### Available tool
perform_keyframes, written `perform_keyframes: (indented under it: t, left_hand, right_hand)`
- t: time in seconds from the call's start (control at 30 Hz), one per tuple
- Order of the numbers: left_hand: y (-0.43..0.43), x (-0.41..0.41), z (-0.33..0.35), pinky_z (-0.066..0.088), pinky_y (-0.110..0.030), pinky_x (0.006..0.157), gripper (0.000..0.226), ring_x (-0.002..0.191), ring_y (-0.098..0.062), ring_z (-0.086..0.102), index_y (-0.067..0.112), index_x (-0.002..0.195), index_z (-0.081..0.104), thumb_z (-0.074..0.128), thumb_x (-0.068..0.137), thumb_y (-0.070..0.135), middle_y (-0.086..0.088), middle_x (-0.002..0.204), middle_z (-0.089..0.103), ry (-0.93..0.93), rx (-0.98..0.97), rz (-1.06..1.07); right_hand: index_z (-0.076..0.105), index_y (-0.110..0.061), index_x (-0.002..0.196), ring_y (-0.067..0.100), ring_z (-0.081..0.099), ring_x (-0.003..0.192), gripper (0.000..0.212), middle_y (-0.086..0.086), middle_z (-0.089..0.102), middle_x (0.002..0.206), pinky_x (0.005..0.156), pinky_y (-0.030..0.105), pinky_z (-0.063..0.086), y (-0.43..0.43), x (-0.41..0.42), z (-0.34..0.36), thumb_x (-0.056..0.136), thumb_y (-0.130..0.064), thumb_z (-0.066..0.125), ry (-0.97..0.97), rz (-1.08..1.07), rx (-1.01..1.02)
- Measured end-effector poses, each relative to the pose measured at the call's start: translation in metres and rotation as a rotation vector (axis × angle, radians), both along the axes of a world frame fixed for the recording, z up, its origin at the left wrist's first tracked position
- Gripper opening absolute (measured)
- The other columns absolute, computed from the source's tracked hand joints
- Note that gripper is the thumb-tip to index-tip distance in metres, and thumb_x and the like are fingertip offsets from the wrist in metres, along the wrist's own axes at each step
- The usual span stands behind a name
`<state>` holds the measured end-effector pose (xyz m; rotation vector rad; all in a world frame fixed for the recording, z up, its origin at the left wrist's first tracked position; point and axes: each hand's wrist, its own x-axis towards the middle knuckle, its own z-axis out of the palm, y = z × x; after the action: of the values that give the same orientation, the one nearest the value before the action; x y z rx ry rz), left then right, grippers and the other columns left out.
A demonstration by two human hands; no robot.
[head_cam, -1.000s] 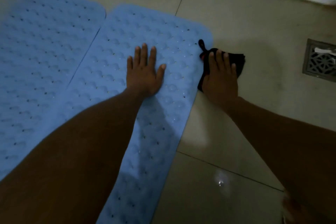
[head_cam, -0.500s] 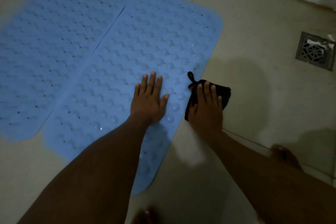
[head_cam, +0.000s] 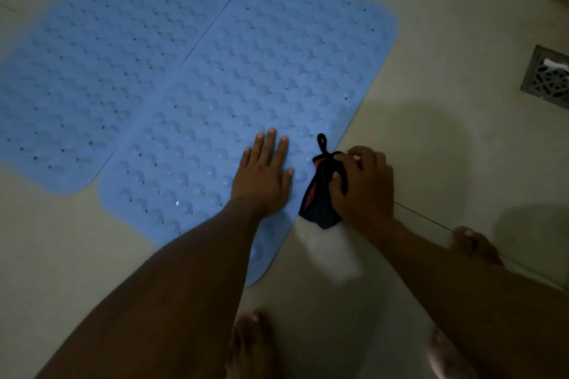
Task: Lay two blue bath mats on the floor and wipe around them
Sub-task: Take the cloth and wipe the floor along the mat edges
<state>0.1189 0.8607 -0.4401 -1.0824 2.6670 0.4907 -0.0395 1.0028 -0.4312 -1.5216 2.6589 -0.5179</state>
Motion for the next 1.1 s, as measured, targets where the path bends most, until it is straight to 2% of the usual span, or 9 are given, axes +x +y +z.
perform_keyframes:
  t: [0.23,0.33,0.4,0.5,0.57,0.67,0.8,0.93,1.1]
  left_hand:
    - [0.015,0.012,0.002,-0.003,-0.041,0.124,0.066,0.156,-0.025,-0.014,0.021,0.163,-0.002,0.026,0.108,0.045,-0.005,0.169,-0.016,0.022,0.030,0.024]
    - [0.021,0.019,0.003,0.003,-0.044,0.126,0.064,0.156,-0.027,-0.010,0.017,0.163,0.002,0.023,0.107,0.042,-0.008,0.170,-0.010,0.000,0.047,0.021]
    - [0.032,0.020,0.006,0.011,-0.046,0.127,0.066,0.157,-0.032,0.002,0.010,0.161,0.013,0.019,0.104,0.043,-0.015,0.170,0.005,0.054,0.043,0.055]
    - [0.063,0.022,0.010,0.024,-0.050,0.123,0.066,0.152,-0.040,0.023,0.001,0.156,0.030,0.028,0.102,0.038,-0.024,0.163,0.027,0.242,-0.055,0.071]
    - [0.084,0.017,0.011,0.025,-0.053,0.120,0.064,0.151,-0.041,0.024,0.001,0.155,0.033,0.040,0.102,0.035,-0.025,0.162,0.028,0.324,-0.110,-0.070]
    - [0.110,0.007,0.004,0.017,-0.050,0.124,0.066,0.156,-0.033,0.011,0.017,0.160,0.027,0.043,0.102,0.044,-0.015,0.168,0.018,0.233,-0.099,-0.268]
    - [0.124,0.015,-0.003,0.015,-0.049,0.124,0.062,0.157,-0.028,0.008,0.026,0.160,0.026,0.032,0.103,0.051,-0.009,0.169,0.014,0.102,-0.089,-0.208]
    - [0.135,0.044,0.007,0.008,-0.047,0.126,0.062,0.157,-0.025,-0.003,0.033,0.162,0.010,0.024,0.105,0.053,-0.003,0.171,0.000,-0.058,-0.082,-0.181]
    - [0.160,0.088,0.015,0.011,-0.046,0.126,0.061,0.157,-0.026,0.000,0.032,0.162,0.016,0.032,0.106,0.049,-0.003,0.171,0.004,-0.075,-0.082,-0.090]
  right_hand:
    - [0.065,-0.007,0.098,0.029,0.055,0.080,0.025,0.013,0.059,0.094,0.062,0.032,0.044,0.014,0.019,-0.008,0.081,-0.025,0.062,-0.059,0.160,0.031]
    - [0.061,-0.012,0.074,0.025,0.056,0.061,0.025,0.005,0.055,0.073,0.051,0.027,0.034,0.009,0.029,0.005,0.085,-0.033,0.052,-0.206,0.209,0.029]
    - [0.051,-0.015,0.062,0.030,0.056,0.057,0.033,0.004,0.049,0.063,0.055,0.029,0.029,-0.011,0.020,0.019,0.088,-0.035,0.047,-0.282,0.138,0.036]
    - [0.059,-0.012,0.075,0.037,0.061,0.077,0.030,0.016,0.062,0.082,0.062,0.036,0.036,-0.066,-0.017,0.031,0.092,-0.032,0.045,-0.226,0.041,0.031]
    - [0.064,-0.006,0.093,0.041,0.061,0.096,0.041,0.023,0.064,0.100,0.075,0.043,0.046,-0.108,-0.042,0.039,0.093,-0.036,0.036,-0.211,0.055,0.020]
    - [0.062,-0.012,0.118,0.039,0.051,0.123,0.048,0.019,0.060,0.124,0.100,0.044,0.043,-0.154,-0.053,0.040,0.093,-0.044,0.035,-0.280,0.152,0.144]
    - [0.047,-0.023,0.145,0.033,0.033,0.143,0.051,0.009,0.043,0.152,0.115,0.045,0.031,-0.175,-0.018,0.022,0.099,-0.044,0.046,-0.315,0.420,0.286]
    - [0.039,-0.032,0.149,0.030,0.018,0.151,0.058,0.008,0.024,0.163,0.119,0.051,0.020,-0.181,0.021,0.008,0.096,-0.053,0.043,-0.209,0.568,0.384]
    - [0.043,-0.024,0.147,0.032,0.015,0.153,0.057,0.009,0.025,0.164,0.119,0.059,0.015,-0.192,0.045,0.002,0.095,-0.047,0.044,-0.145,0.591,0.267]
